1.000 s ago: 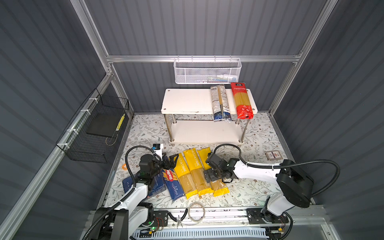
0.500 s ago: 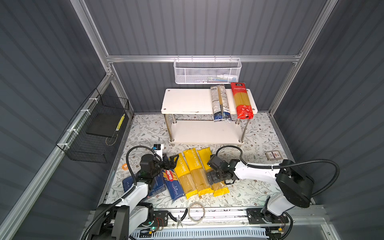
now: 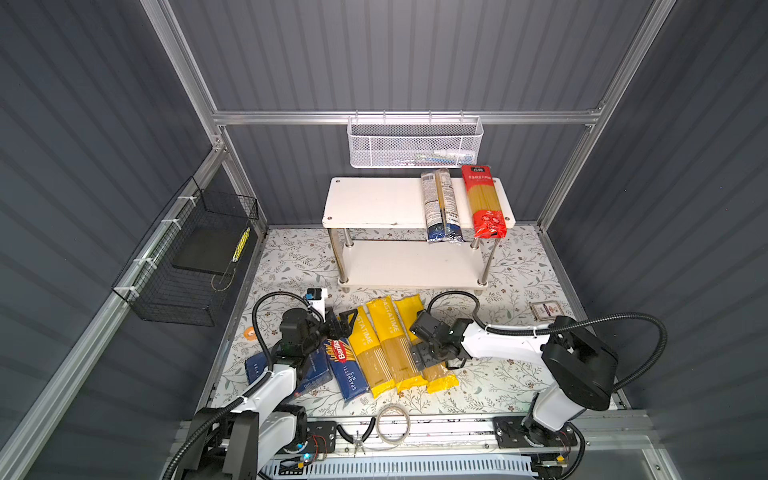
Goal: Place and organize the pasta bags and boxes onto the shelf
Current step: 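Close the right gripper around the end of the yellow PASTATIME bag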
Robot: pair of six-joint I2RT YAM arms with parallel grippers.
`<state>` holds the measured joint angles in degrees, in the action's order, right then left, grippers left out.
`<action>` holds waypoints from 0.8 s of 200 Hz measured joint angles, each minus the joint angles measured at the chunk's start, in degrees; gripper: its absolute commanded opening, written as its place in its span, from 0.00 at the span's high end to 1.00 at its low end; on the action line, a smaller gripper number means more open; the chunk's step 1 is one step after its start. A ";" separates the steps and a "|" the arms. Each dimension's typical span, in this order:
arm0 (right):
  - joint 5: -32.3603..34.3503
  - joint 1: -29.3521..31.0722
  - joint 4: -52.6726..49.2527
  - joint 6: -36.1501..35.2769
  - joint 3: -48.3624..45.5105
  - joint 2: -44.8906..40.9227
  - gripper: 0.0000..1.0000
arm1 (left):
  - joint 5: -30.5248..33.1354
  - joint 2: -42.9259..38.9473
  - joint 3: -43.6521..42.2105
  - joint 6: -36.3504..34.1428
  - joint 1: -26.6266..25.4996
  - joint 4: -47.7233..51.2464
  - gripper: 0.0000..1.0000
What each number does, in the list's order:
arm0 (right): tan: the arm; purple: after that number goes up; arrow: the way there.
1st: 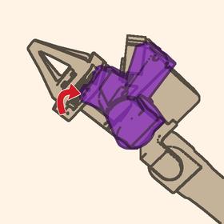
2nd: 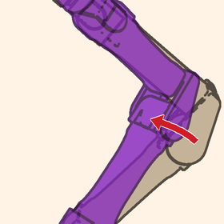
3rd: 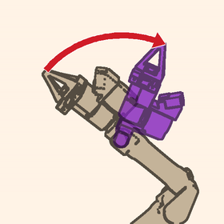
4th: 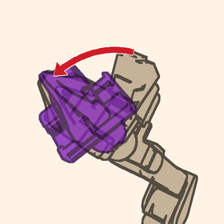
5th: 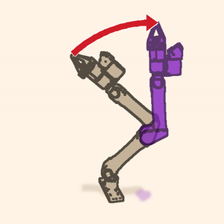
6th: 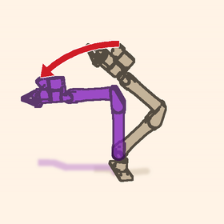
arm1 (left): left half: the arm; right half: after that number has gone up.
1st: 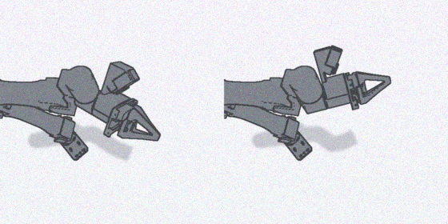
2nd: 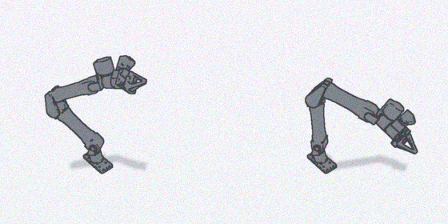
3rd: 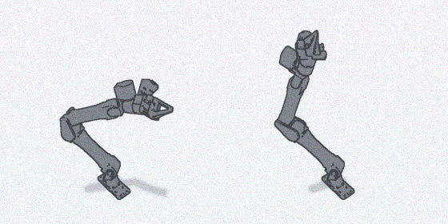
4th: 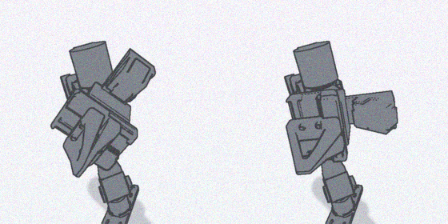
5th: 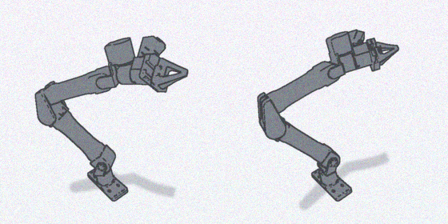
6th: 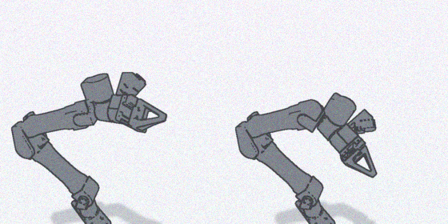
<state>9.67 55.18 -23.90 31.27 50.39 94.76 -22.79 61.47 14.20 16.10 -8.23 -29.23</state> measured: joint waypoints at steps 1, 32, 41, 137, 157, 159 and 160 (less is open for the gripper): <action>0.02 0.00 0.00 0.00 0.00 0.00 0.01 | 0.00 0.00 0.00 0.00 0.00 0.00 0.00; 0.22 0.00 0.02 0.28 0.00 0.02 0.01 | 0.00 -0.11 0.00 0.02 0.00 0.02 0.00; 0.22 0.00 0.04 0.28 0.00 0.02 0.01 | 0.00 -0.11 0.00 0.02 0.00 0.00 0.01; 0.90 0.31 1.46 2.14 -0.44 0.00 0.17 | 0.00 -0.50 0.00 0.02 0.00 0.02 0.00; 0.90 0.33 1.57 2.36 -0.46 0.00 0.18 | 0.00 -0.98 0.00 0.02 0.00 0.00 0.00; 0.90 0.33 1.57 2.38 -0.46 -0.02 0.18 | 0.02 -0.98 0.00 0.00 0.00 0.00 0.00; 0.90 0.33 1.57 2.38 -0.46 -0.02 0.18 | 0.02 -0.98 0.00 0.02 0.00 0.00 0.00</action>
<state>10.57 55.51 -22.33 33.65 49.93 94.74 -22.76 60.49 14.20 16.12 -8.23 -29.23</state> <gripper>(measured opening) 0.823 0.996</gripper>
